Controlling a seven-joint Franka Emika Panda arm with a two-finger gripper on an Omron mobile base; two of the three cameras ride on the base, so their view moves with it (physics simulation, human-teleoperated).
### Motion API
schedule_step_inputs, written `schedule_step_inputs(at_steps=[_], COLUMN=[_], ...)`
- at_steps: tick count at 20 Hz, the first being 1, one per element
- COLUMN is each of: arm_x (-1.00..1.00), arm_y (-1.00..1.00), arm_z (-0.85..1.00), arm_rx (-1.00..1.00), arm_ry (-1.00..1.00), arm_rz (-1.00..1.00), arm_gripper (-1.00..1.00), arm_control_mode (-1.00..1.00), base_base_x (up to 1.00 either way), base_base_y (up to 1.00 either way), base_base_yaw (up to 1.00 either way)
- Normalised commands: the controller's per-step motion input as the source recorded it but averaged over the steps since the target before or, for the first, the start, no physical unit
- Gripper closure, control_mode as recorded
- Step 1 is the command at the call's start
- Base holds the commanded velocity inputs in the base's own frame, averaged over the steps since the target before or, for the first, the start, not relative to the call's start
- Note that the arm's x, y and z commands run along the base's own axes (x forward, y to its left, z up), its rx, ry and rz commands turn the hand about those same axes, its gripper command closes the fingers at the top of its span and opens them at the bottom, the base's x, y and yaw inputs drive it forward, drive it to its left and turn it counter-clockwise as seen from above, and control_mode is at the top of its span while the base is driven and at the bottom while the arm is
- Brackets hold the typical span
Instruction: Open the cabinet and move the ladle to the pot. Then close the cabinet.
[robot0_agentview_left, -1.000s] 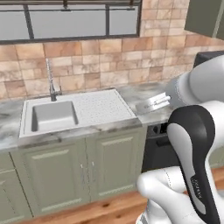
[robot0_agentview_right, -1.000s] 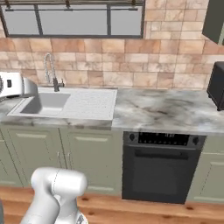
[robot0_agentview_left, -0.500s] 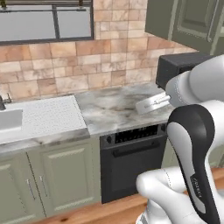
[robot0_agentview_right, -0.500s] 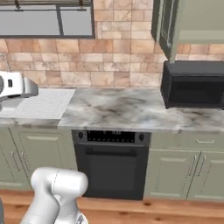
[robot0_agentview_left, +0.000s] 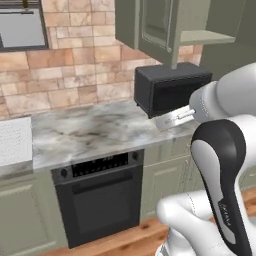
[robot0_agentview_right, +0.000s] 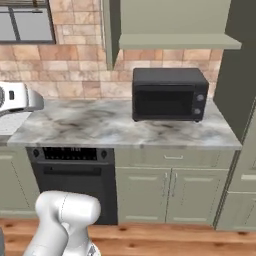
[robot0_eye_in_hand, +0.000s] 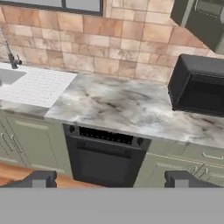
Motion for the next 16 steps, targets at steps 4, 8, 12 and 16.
schedule_step_inputs(at_steps=[4,8,12,16], arm_x=[0.0,0.0,0.0,0.0], arm_y=[0.0,0.0,0.0,0.0], arm_z=[0.0,0.0,0.0,0.0], arm_rx=[0.0,0.0,0.0,0.0], arm_ry=[0.0,0.0,0.0,0.0], arm_rz=[0.0,0.0,0.0,0.0], arm_gripper=[-1.0,-1.0,-1.0,-1.0], arm_control_mode=[1.0,1.0,1.0,1.0], base_base_x=[0.0,0.02,0.08,0.02], base_base_y=[-1.0,-1.0,-1.0,-0.94], base_base_yaw=[0.04,0.18,0.23,0.29])
